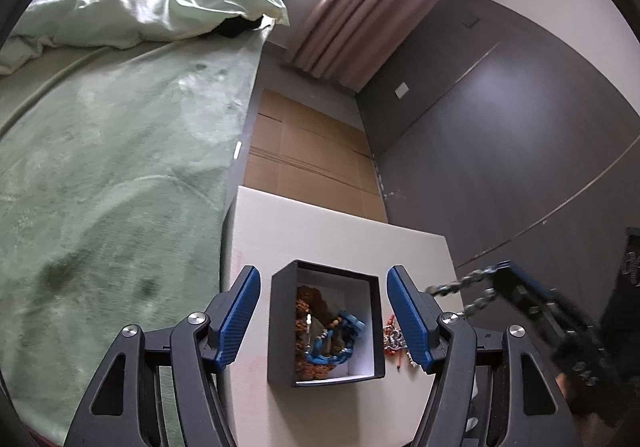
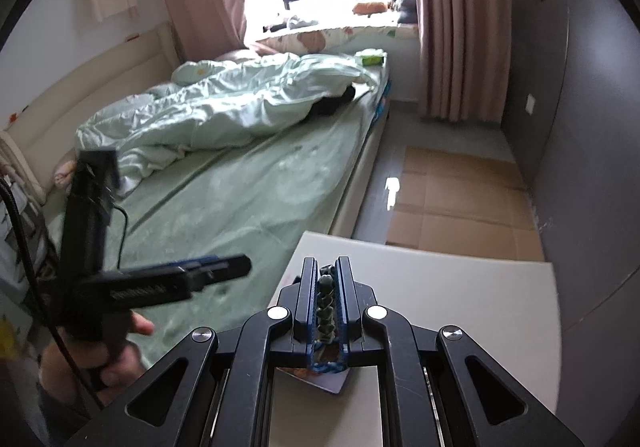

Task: Organize jewelry
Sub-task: 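Lower the grey bead chain into the black box and open the right tool, then move both open tools toward the remaining jewelry pile on the table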

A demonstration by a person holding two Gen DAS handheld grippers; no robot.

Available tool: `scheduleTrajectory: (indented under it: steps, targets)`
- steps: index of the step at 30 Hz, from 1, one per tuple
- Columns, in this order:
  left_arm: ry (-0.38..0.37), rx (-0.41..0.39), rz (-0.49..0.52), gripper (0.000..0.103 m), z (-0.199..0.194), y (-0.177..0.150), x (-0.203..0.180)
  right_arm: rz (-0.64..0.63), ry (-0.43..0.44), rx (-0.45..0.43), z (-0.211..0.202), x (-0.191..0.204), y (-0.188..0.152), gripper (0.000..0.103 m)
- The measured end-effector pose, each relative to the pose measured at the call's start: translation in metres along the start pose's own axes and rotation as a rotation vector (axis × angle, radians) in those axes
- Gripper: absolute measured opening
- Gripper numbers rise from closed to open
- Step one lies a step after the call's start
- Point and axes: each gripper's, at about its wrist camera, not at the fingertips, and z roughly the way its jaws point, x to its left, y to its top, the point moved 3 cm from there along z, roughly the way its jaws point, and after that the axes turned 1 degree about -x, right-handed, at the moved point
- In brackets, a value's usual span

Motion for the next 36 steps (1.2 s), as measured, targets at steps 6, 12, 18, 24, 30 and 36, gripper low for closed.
scheduleTrajectory:
  steps: [6,12,18,24,30,36]
  targets:
    - [0.001,-0.006,-0.011,0.067,0.003,0.002,0.003,0.044,0.038,0.044,0.031,-0.011,-0.008,0.010]
    - [0.019,-0.002,0.004,0.067,0.007,0.000,0.000,0.098,0.084,0.085,0.042,-0.027,-0.021,0.037]
    - [0.007,0.009,0.055,0.067,0.013,-0.006,-0.018,0.165,0.109,0.055,0.015,-0.055,-0.027,0.037]
    - [-0.001,0.036,0.137,0.067,0.023,-0.018,-0.049,0.226,0.082,0.045,-0.009,-0.089,-0.040,0.051]
    - [0.003,0.070,0.214,0.067,0.037,-0.034,-0.076,0.287,0.081,0.069,-0.017,-0.113,-0.068,0.051]
    - [0.006,0.107,0.291,0.067,0.052,-0.051,-0.096,0.338,0.057,0.108,-0.016,-0.133,-0.095,0.051]
